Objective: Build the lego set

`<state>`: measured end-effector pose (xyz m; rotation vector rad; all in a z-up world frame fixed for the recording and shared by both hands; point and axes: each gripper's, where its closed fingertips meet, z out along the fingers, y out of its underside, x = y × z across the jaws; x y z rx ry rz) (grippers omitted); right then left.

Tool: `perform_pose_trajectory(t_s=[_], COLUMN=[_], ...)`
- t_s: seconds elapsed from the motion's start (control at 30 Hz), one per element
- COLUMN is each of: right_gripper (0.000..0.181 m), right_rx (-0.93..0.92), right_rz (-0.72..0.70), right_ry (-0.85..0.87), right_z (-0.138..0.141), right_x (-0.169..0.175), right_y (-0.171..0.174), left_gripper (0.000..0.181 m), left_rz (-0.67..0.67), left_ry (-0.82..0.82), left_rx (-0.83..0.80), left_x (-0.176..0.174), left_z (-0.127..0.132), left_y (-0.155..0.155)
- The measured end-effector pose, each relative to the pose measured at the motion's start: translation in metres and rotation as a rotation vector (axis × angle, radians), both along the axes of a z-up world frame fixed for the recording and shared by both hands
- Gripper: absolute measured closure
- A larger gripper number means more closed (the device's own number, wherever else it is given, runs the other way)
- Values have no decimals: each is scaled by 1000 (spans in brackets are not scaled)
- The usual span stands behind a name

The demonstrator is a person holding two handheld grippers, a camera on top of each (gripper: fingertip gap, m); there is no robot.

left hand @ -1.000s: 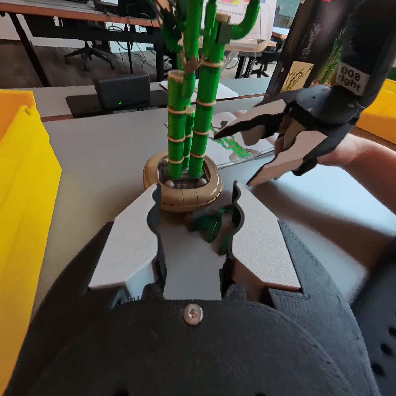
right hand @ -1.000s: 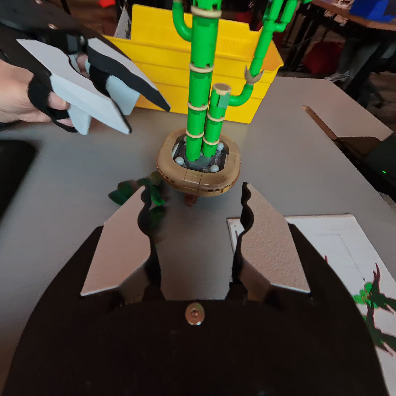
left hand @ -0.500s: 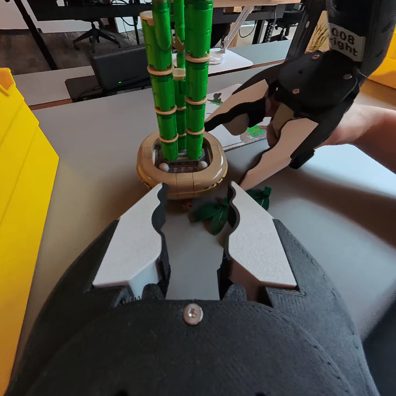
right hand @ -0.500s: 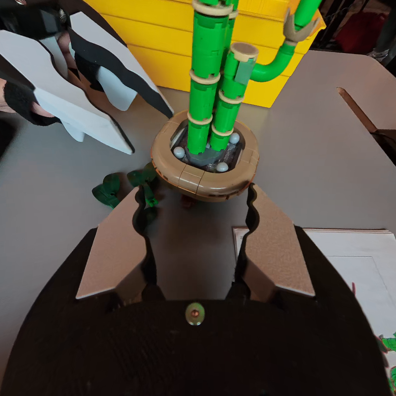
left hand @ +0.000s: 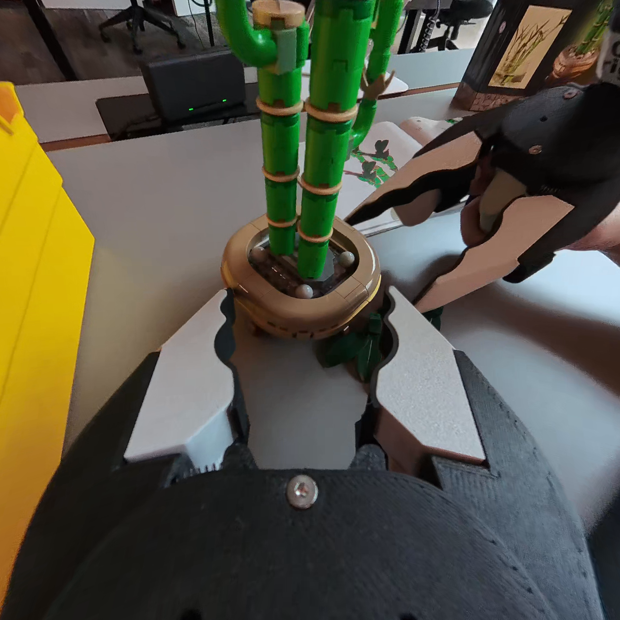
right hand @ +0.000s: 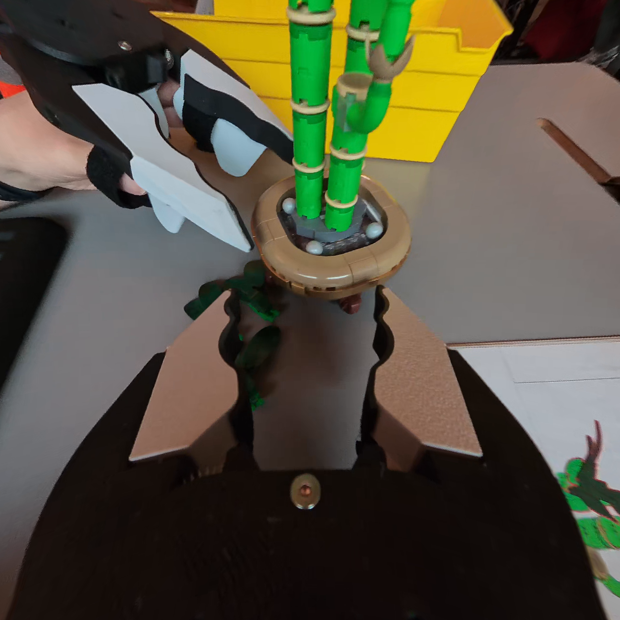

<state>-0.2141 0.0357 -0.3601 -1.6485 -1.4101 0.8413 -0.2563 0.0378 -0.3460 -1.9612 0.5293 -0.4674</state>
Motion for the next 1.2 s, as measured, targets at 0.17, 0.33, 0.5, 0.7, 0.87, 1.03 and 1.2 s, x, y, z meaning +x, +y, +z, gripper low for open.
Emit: perform_pose_trajectory(t_s=[0.17,0.33,0.5,0.7,0.87,1.03,1.2], right_gripper=[103,105,115,116,102,128,123], right_rx=[18,25,-20,-87,-55,-126,-3], right_rz=[19,-5,-32,-22,-15,56,14], right_ry=[-33,-83,-129,30,48,55,-40], right_z=[-4,-7,-17,2,6,9,6], right_x=[0,18,51,35,4,2,23], right_y=[-8,-6,-6,-4,6,-9,-6], left_gripper=[96,99,103,105,106,119,128], left_rz=[-11,2,40,5,-33,34,108], left_ry=[31,10,13,1,-26,-43,-65], left_rx=[20,7,-28,-56,-68,-58,-57], left_x=[0,-3,-9,0,0,-16,-29], left_z=[-2,-3,-11,-12,-11,-9,-7], left_y=[1,1,-6,2,5,5,5])
